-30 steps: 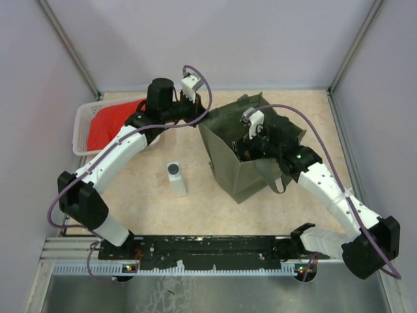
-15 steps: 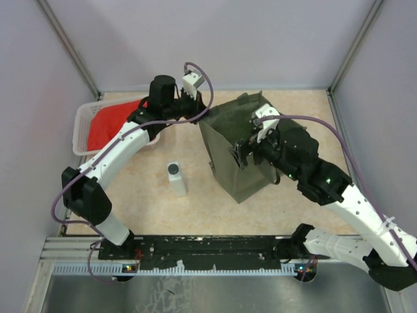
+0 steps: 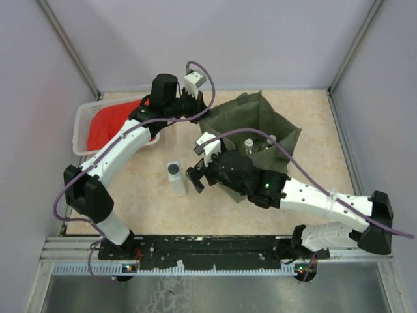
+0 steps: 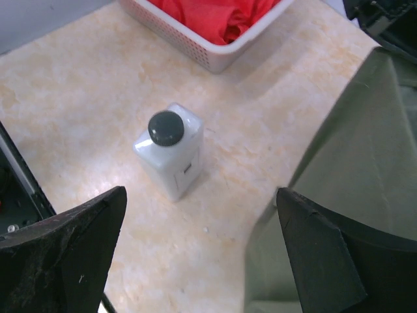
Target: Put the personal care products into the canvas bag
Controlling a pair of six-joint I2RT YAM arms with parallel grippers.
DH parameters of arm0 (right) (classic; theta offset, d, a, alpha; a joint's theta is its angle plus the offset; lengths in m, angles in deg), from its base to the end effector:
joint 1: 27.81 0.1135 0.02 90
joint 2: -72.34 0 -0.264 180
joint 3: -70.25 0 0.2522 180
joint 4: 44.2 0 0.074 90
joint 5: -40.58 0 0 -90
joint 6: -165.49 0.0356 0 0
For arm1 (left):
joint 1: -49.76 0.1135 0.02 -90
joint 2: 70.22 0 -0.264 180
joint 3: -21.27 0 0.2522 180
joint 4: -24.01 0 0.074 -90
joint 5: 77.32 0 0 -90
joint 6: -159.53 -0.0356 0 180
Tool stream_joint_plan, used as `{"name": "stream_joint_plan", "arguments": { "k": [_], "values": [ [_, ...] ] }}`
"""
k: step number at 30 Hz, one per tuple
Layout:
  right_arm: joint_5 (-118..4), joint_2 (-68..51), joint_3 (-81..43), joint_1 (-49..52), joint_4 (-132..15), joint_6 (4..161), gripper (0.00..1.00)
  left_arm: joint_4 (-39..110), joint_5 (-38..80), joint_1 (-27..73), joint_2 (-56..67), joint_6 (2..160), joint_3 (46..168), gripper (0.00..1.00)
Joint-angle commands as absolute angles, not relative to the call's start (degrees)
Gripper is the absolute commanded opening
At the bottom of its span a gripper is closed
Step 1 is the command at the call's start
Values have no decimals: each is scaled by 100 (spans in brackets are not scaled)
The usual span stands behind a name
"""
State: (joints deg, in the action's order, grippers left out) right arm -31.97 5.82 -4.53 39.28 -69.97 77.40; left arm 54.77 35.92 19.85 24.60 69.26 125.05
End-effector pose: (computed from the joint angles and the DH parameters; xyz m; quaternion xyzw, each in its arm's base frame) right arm 0.1139 0.2421 0.3594 -0.3538 0.7200 0.2302 0.5509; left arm 0.3314 -0.2068 0.3762 0.3202 0.7537 -0.3017 0.4882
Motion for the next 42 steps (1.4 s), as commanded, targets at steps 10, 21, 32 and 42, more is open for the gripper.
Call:
{"name": "stream_joint_plan", "arguments": {
  "k": [10, 21, 32, 42],
  "values": [
    [-3073, -719, -68, 4250, -4609, 7982, 98, 5326, 3586, 2027, 2335, 6776, 12548, 0],
    [-2392, -1437, -844, 4602, -5362, 7691, 99, 5236, 3681, 2024, 2284, 6824, 12463, 0],
    [-2387, -2182, -1050, 4570, -5019, 8208, 99, 5263, 3606, 2027, 1993, 6693, 12187, 0],
    [-2347, -2803, -985, 4236, -4195, 8202, 89, 5223, 3629, 2050, 1784, 6620, 11918, 0]
  ]
}}
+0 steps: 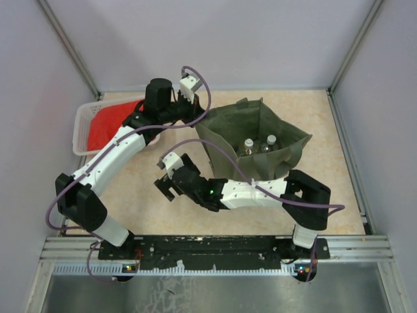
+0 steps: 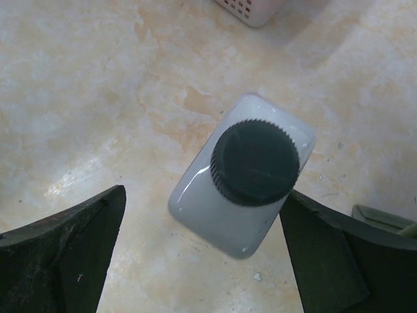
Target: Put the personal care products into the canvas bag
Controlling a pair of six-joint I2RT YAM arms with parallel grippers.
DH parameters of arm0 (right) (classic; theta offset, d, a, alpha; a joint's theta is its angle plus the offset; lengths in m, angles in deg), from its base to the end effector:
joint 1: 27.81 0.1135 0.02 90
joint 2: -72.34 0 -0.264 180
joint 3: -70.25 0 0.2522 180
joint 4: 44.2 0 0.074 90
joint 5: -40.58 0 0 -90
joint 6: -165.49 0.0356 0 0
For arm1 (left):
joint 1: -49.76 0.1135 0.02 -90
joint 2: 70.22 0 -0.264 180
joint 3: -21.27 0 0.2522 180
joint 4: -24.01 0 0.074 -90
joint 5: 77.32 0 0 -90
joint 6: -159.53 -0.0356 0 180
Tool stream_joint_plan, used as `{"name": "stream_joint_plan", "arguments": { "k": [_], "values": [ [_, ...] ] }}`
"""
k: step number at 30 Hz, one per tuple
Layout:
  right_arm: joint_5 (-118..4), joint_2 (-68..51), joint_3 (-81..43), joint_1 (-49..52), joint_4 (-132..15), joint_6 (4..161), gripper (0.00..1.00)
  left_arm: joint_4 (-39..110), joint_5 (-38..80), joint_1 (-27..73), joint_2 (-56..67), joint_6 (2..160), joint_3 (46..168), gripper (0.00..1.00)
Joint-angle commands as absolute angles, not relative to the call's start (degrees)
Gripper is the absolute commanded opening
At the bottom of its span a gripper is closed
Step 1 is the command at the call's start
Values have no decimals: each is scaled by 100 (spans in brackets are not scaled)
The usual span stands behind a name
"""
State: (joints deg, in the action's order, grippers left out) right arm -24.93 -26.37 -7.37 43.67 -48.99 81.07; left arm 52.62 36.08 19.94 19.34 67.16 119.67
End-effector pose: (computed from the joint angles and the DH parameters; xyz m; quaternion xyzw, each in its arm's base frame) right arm 0.1382 0.3661 0.2373 -0.3560 0.7562 0.1825 0.5178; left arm 0.3119 -0.1950 0.3802 0.3341 0.7373 -0.2948 0.5078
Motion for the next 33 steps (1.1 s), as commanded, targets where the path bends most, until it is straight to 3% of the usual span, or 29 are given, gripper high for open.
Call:
{"name": "stream_joint_plan", "arguments": {
  "k": [1, 5, 8, 12, 24, 33],
  "values": [
    [-2332, -2849, -987, 4225, -4153, 8170, 83, 5217, 3632, 2058, 1796, 6619, 11922, 0],
    [-2201, -2955, -876, 4226, -3871, 8018, 53, 5180, 3670, 2069, 1819, 6637, 11914, 0],
    [-2144, -2963, -722, 4226, -3675, 7981, 23, 5160, 3701, 2089, 1849, 6650, 11910, 0],
    [-2224, -2519, -488, 4251, -4038, 8009, 0, 5183, 3698, 2102, 1872, 6638, 11914, 0],
    [-3638, 485, -624, 4259, -7286, 9216, 0, 5140, 3685, 2118, 1934, 6665, 11876, 0],
    [-3200, 1806, -1396, 4264, -7984, 8956, 0, 5160, 3723, 2118, 1919, 6651, 11862, 0]
  ]
}}
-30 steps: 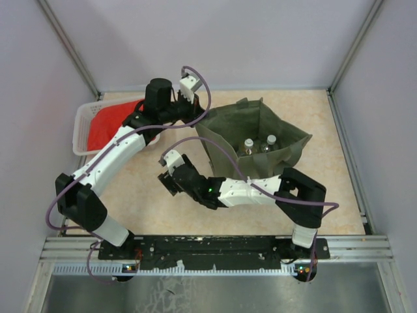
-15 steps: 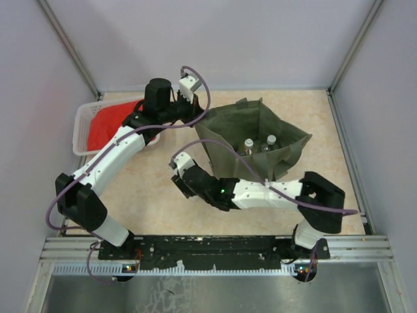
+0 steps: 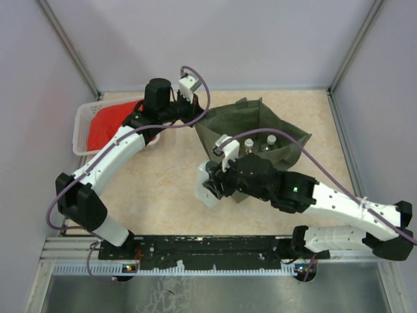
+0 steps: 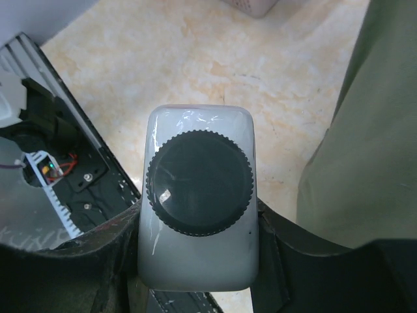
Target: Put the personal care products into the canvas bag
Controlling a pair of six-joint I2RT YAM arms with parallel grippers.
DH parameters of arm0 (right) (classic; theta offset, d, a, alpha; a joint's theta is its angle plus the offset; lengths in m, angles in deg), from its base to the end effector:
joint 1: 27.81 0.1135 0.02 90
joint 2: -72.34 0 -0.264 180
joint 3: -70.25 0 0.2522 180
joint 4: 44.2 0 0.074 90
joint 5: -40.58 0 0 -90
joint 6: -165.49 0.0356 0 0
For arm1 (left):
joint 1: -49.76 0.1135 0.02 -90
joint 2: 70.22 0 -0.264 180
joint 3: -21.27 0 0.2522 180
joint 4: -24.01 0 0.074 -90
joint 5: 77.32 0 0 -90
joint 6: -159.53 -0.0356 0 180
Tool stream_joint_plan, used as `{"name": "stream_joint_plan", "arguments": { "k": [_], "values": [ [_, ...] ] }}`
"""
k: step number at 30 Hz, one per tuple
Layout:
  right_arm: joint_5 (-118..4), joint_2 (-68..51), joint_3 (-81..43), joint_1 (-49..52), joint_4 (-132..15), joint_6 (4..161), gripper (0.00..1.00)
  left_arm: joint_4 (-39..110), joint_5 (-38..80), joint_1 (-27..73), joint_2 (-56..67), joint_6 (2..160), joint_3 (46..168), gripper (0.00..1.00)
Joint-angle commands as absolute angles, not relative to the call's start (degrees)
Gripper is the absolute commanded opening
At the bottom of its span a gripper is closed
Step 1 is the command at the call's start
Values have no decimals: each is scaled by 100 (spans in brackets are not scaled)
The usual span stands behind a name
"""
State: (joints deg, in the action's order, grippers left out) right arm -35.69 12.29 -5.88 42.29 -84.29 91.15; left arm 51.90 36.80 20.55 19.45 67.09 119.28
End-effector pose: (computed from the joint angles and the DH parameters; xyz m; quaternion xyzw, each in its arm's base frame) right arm 0.0861 0.2131 0.3679 -0.3230 0.7703 0.2944 0.4644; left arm 0.3144 -0.1925 0.3784 0.3338 0.7357 -0.2966 0.5092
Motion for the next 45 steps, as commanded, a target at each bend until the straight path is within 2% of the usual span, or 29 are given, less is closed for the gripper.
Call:
{"name": "stream_joint_plan", "arguments": {
  "k": [1, 5, 11, 22, 27, 34, 37, 45],
  "values": [
    [-2991, 1870, -1517, 4261, -8030, 8822, 0, 5151, 3728, 2116, 1910, 6655, 11862, 0],
    [-2340, 1974, -2069, 4189, -8219, 8301, 0, 5149, 3763, 2113, 1924, 6657, 11875, 0],
    [-2138, 1591, -2857, 3699, -8407, 7590, 0, 5127, 3836, 2115, 1975, 6695, 11927, 0],
    [-4332, -16, -4557, 1523, -8717, 7407, 0, 5189, 3799, 2115, 1934, 6665, 11962, 0],
    [-4094, -424, -5050, 769, -9133, 7188, 0, 5183, 3825, 2114, 1963, 6658, 11967, 0],
    [-4605, -805, -5807, -239, -9577, 7177, 0, 5188, 3817, 2116, 2079, 6662, 12041, 0],
    [-4444, -758, -5441, -267, -9709, 7217, 0, 5184, 3809, 2117, 2084, 6666, 12072, 0],
    [-3963, 419, -2942, -268, -9423, 7856, 0, 5222, 3788, 2121, 2152, 6629, 12149, 0]
  ]
}}
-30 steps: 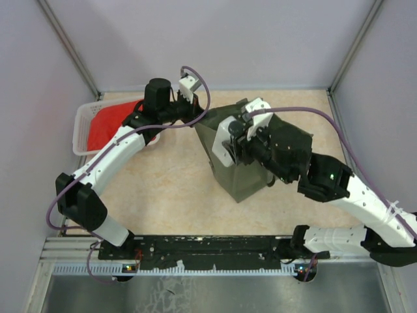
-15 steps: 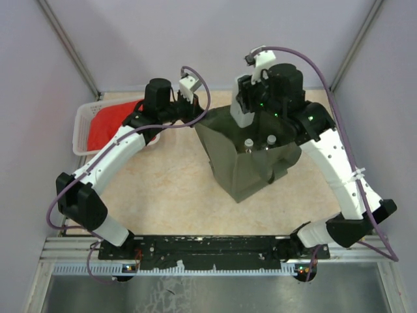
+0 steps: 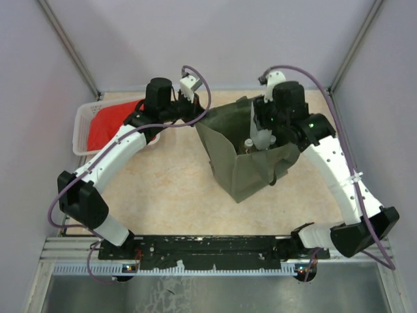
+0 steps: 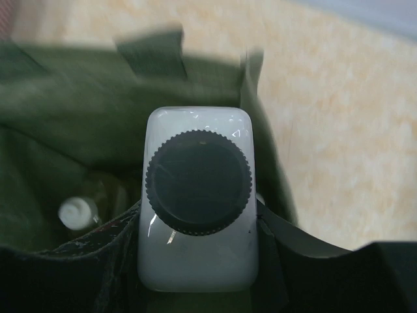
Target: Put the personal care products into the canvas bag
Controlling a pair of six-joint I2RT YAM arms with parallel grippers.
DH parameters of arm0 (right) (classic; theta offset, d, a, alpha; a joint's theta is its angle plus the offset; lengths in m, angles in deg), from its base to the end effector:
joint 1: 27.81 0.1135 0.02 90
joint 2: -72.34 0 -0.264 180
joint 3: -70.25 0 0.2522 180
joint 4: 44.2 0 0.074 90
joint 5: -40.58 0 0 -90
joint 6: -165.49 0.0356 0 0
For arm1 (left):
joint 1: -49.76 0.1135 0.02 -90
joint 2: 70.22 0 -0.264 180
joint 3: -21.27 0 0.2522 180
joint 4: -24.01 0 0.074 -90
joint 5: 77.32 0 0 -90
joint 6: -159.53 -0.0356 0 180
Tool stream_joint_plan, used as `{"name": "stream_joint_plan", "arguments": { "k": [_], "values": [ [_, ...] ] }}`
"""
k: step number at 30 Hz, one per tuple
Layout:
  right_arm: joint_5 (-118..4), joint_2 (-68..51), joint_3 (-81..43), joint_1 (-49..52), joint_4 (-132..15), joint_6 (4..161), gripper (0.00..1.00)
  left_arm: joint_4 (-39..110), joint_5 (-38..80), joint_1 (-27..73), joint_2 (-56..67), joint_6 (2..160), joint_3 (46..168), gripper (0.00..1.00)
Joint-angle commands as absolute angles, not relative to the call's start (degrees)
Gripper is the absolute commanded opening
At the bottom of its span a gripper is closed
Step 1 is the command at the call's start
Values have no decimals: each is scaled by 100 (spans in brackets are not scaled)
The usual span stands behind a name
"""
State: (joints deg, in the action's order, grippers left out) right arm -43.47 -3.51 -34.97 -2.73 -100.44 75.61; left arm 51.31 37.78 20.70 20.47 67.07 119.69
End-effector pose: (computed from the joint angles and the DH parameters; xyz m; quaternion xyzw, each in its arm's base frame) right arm 0.2487 0.1123 0.4437 -0.1574 0.8367 0.0709 0.5198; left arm 0.3189 -0.1945 0.3758 0.3372 0.7335 -0.3023 0.5069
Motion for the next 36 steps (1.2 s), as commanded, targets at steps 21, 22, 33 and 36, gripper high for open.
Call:
{"name": "stream_joint_plan", "arguments": {
  "k": [21, 22, 33, 36],
  "values": [
    [-2817, 860, -629, -268, -8925, 8101, 13, 5214, 3735, 2116, 2294, 6689, 12228, 0],
    [-2894, 828, -586, -270, -8827, 8107, 15, 5218, 3749, 2122, 2295, 6696, 12236, 0],
    [-2976, 679, -918, -268, -9135, 8179, 88, 5243, 3761, 2126, 2307, 6707, 12281, 17],
    [-2952, 605, -1098, -268, -9286, 8102, 99, 5267, 3755, 2128, 2353, 6720, 12317, 29]
  ]
}}
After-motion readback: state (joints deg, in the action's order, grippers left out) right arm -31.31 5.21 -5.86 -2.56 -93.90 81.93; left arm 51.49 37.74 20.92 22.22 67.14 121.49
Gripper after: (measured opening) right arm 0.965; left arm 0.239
